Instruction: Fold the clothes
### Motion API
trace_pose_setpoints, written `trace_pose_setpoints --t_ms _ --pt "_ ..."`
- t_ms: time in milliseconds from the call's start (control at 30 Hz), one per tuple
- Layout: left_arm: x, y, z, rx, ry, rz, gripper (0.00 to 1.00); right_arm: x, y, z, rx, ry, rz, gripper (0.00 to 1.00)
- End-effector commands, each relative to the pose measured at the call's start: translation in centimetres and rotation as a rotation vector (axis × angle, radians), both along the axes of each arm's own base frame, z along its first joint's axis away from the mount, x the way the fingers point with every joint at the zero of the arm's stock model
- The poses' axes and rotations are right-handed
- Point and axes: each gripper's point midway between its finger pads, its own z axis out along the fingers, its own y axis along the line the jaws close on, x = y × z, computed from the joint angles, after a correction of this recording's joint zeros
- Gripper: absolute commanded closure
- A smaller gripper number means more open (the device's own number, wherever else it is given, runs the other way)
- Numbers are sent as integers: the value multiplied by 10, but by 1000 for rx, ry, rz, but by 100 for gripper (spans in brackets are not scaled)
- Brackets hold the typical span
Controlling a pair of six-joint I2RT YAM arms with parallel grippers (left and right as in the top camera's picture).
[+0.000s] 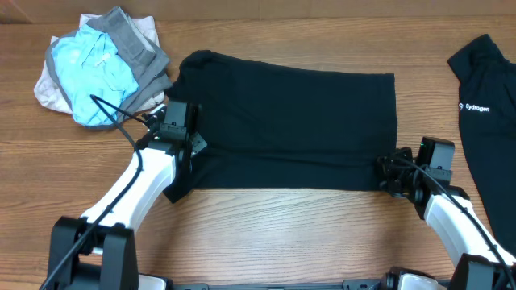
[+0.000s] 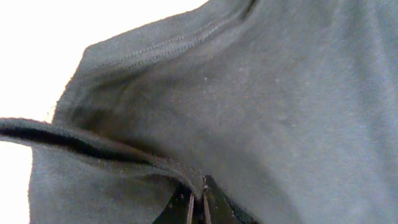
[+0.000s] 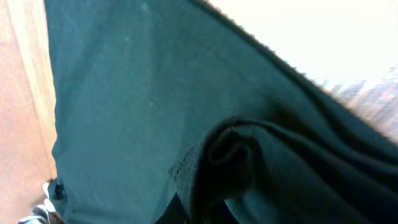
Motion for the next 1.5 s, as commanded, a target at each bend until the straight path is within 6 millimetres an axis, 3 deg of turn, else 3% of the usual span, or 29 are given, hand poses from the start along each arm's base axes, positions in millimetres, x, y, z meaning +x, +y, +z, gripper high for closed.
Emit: trace_pose_setpoints --t_ms 0,100,233,333,367,400,433,467,733,967,1067,1200,1467 --pt "8 9 -6 60 8 1 96 10 -2 6 -43 -25 0 96" --pt "9 14 -12 91 16 14 95 9 -7 4 -70 -16 -14 95" --pt "12 22 -9 133 -4 35 91 9 -9 4 -96 -19 0 87" --pt "15 22 -8 136 -15 39 75 9 -9 4 -130 -28 45 76" --pt "16 22 -8 135 -19 39 62 9 -9 4 -140 -32 59 59" --pt "17 22 -7 135 -24 39 30 9 -9 4 -150 -35 73 30" --pt "18 22 -7 138 -28 33 10 9 -9 4 -156 -37 81 9" --pt "21 21 -5 145 -36 13 0 8 -8 4 -153 -35 85 0" --pt "27 17 26 178 -5 -80 0 13 4 25 -109 -26 176 0" --pt "24 11 83 145 22 -101 0 20 -2 79 -210 -14 289 0" --pt "16 11 98 146 54 -105 0 18 -8 102 -242 14 285 0" --pt "3 9 96 140 120 -146 0 8 -1 113 -250 37 372 0" --pt "-14 -4 72 60 235 -185 0 -25 3 85 -190 227 392 2"
